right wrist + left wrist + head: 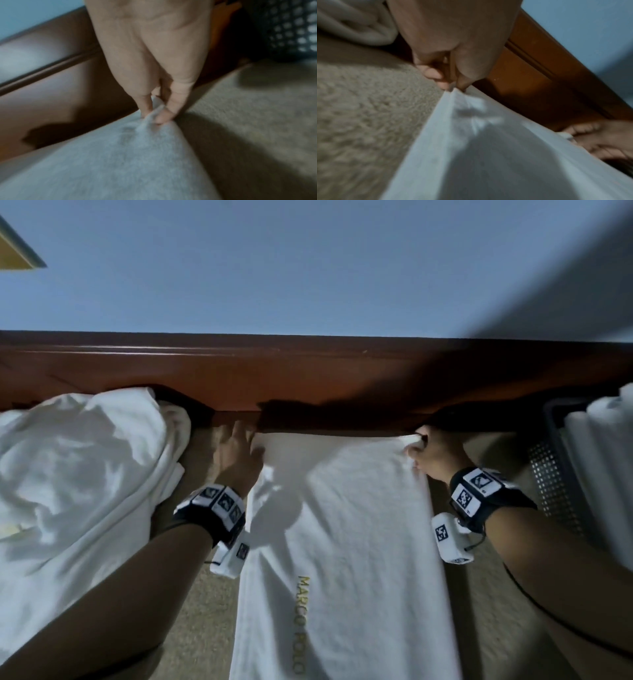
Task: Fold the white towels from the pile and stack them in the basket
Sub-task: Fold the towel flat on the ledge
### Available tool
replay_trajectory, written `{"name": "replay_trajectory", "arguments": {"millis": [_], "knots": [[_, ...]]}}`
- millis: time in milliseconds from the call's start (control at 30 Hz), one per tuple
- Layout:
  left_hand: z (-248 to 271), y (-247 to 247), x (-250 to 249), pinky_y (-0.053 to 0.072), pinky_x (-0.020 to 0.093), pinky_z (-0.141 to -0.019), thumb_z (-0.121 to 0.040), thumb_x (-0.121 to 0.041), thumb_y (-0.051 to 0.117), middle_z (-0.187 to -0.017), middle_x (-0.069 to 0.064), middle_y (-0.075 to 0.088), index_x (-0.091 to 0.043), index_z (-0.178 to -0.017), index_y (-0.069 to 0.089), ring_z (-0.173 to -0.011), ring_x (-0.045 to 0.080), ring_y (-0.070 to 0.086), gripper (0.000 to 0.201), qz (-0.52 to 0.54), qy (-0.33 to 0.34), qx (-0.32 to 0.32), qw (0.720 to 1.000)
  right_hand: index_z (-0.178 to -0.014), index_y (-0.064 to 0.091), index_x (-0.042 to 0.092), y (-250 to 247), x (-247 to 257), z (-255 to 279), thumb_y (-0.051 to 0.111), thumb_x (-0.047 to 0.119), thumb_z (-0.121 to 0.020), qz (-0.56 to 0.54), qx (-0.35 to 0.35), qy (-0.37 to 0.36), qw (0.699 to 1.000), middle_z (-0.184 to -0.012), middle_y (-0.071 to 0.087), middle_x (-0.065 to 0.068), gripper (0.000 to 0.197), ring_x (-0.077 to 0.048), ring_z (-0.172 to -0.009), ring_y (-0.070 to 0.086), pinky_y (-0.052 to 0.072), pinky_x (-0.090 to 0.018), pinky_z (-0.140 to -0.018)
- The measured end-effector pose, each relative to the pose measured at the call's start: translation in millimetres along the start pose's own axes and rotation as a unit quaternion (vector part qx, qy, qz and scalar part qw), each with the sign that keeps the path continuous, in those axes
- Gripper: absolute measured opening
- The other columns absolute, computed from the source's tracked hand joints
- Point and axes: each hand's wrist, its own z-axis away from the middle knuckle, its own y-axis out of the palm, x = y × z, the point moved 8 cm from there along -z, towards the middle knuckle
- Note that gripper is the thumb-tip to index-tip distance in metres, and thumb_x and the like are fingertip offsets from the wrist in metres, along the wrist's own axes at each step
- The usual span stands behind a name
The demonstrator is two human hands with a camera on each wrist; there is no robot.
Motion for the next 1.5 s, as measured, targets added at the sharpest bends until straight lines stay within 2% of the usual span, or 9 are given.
{"name": "replay_trajectory", "arguments": {"millis": [200,367,600,767,867,967,1200,1367,1500], "knots": [[99.1,40.8,-41.7,0.022,0.057,-0.125,-0.095,-0.019,0.058,-0.172,0.01,0.014,-0.015,-0.159,0.035,-0.16,0.031,0.01,0.068,-0.109,0.245,0.05,0.962,-0.16,0.033,0.014,77.6,43.8,108.2,0.06,0.045,-0.096,0.259,-0.03,-0.234,0.937,-0.166,0.025,-0.023,0.076,-0.045,-0.152,0.027,0.026,-0.067,-0.119],[108.2,84.9,-16.2,0.009,0.056,-0.128,-0.108,-0.054,0.018,-0.174,-0.005,-0.006,-0.028,-0.167,0.006,-0.161,0.017,-0.007,0.066,-0.13,0.285,0.097,0.945,-0.161,-0.015,0.045,128.7,26.2,112.7,0.014,0.075,-0.095,0.3,0.06,-0.215,0.927,-0.168,-0.031,0.002,0.079,-0.028,-0.156,-0.024,-0.005,-0.07,-0.118],[69.4,65.3,8.4,0.004,0.057,-0.127,-0.107,-0.055,0.017,-0.175,-0.003,0.001,-0.023,-0.167,0.01,-0.161,0.021,0.002,0.069,-0.165,0.217,0.051,0.961,-0.164,-0.007,0.035,52.2,-7.8,28.8,0.022,0.067,-0.103,0.3,0.057,-0.087,0.948,-0.172,-0.019,-0.003,0.075,-0.029,-0.16,-0.009,0.01,-0.061,-0.125],[101.7,45.3,42.0,0.015,0.051,-0.127,-0.106,-0.04,0.038,-0.173,0.011,0.013,-0.01,-0.165,0.016,-0.158,0.032,0.015,0.07,-0.072,0.096,0.095,0.988,-0.166,0.0,0.028,40.8,-32.7,87.0,0.041,0.042,-0.109,0.216,0.098,-0.055,0.97,-0.172,-0.015,-0.009,0.072,-0.032,-0.16,-0.004,0.02,-0.048,-0.126],[158.4,24.8,64.1,0.042,0.048,-0.103,-0.094,-0.032,0.051,-0.132,0.018,0.056,-0.005,-0.143,0.052,-0.122,0.038,0.05,0.056,0.025,0.065,0.058,0.996,-0.166,0.01,0.022,49.4,-54.2,146.7,0.049,0.032,-0.107,0.219,0.07,-0.097,0.968,-0.172,0.002,-0.016,0.071,-0.034,-0.158,0.008,0.03,-0.042,-0.12],[221.6,21.3,86.3,0.041,0.037,-0.075,-0.096,-0.024,0.064,-0.093,0.002,0.059,-0.009,-0.111,0.061,-0.088,0.029,0.056,0.021,0.092,-0.012,0.051,0.994,-0.164,0.024,0.017,62.0,-79.4,195.3,0.057,0.025,-0.102,0.21,0.043,-0.123,0.969,-0.167,0.019,-0.02,0.071,-0.038,-0.156,0.017,0.039,-0.043,-0.115],[316.4,25.6,124.8,0.053,0.04,-0.073,-0.098,-0.033,0.066,-0.082,-0.003,0.067,-0.02,-0.095,0.057,-0.078,0.021,0.064,0.016,0.073,-0.123,0.094,0.985,-0.161,0.026,0.027,68.9,-115.6,256.6,0.063,0.019,-0.098,0.127,0.063,-0.051,0.989,-0.152,0.044,-0.014,0.074,-0.032,-0.128,0.057,0.051,-0.038,-0.101],[349.9,26.9,140.0,0.049,0.037,-0.066,-0.099,-0.036,0.065,-0.076,0.007,0.07,-0.012,-0.085,0.065,-0.072,0.027,0.066,0.029,0.112,-0.161,0.15,0.969,-0.14,0.044,0.004,83.9,-158.6,293.9,0.071,0.034,-0.096,0.051,0.095,0.07,0.992,-0.13,0.063,-0.016,0.06,-0.035,-0.119,0.063,0.052,-0.041,-0.097],[370.7,31.3,162.0,0.056,0.043,-0.071,-0.094,-0.037,0.074,-0.085,0.019,0.075,-0.006,-0.087,0.075,-0.077,0.037,0.071,0.032,0.309,-0.251,0.183,0.899,-0.142,0.049,0.004,84.2,-172.3,321.0,0.054,0.038,-0.106,0.027,0.112,0.103,0.988,-0.131,0.062,-0.016,0.05,-0.033,-0.12,0.061,0.046,-0.035,-0.093]]}}
